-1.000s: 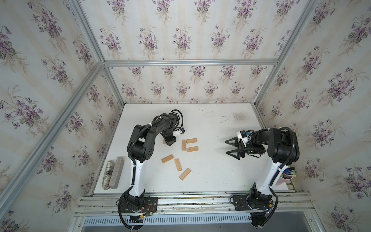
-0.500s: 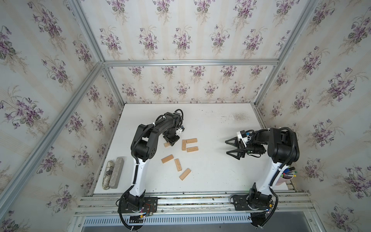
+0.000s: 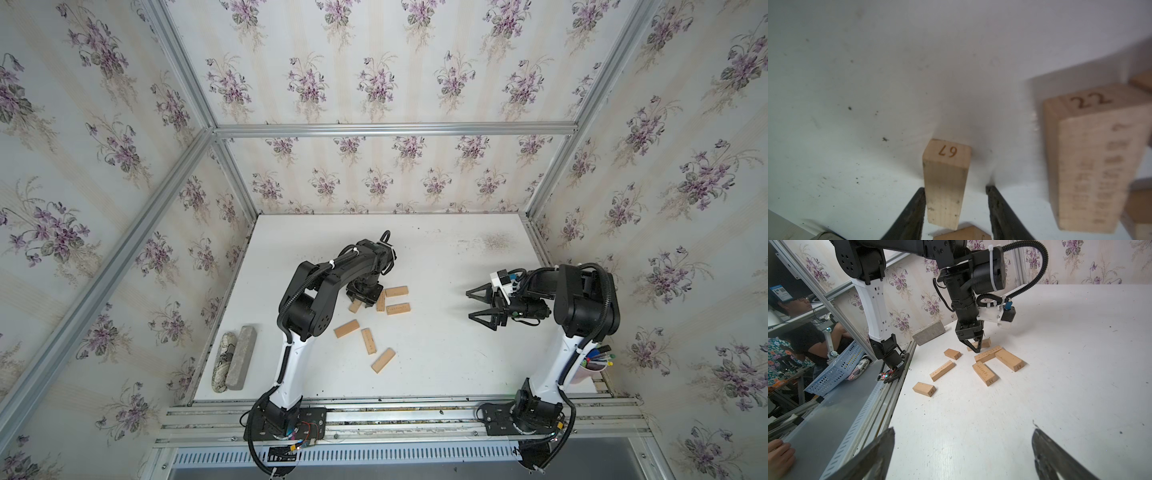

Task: Assemble the number 8 with building blocks
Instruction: Adjust the building block at the center of the board.

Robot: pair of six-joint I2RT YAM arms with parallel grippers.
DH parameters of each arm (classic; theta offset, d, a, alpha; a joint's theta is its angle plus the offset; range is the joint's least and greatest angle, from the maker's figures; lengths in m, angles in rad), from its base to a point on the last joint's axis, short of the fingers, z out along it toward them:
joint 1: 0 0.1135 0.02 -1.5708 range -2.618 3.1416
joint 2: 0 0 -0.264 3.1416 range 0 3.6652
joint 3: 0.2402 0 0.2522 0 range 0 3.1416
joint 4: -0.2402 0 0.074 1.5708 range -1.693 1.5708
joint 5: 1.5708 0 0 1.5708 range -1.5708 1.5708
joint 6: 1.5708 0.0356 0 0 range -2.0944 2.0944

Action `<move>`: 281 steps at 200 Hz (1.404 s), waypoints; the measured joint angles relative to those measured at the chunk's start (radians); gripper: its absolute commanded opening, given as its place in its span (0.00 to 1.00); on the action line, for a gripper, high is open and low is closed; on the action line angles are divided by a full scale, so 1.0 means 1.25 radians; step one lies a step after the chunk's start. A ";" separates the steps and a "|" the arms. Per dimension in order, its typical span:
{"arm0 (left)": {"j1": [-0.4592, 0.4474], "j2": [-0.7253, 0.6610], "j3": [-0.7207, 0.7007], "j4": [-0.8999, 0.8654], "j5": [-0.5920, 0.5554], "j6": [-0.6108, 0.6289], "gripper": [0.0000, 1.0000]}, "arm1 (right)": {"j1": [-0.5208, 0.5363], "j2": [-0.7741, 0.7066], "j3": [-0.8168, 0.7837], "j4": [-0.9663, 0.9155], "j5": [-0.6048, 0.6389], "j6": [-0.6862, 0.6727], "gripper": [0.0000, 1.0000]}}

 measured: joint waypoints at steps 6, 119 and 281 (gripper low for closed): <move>-0.004 0.000 0.000 0.001 0.001 -0.015 0.48 | 0.000 0.000 0.000 0.000 0.000 0.000 1.00; -0.046 0.007 0.010 0.013 0.022 -0.145 0.48 | 0.000 0.000 0.000 0.000 0.000 0.000 1.00; -0.038 -0.005 -0.021 0.036 0.023 -0.161 0.49 | 0.000 0.000 0.000 0.000 0.000 0.000 1.00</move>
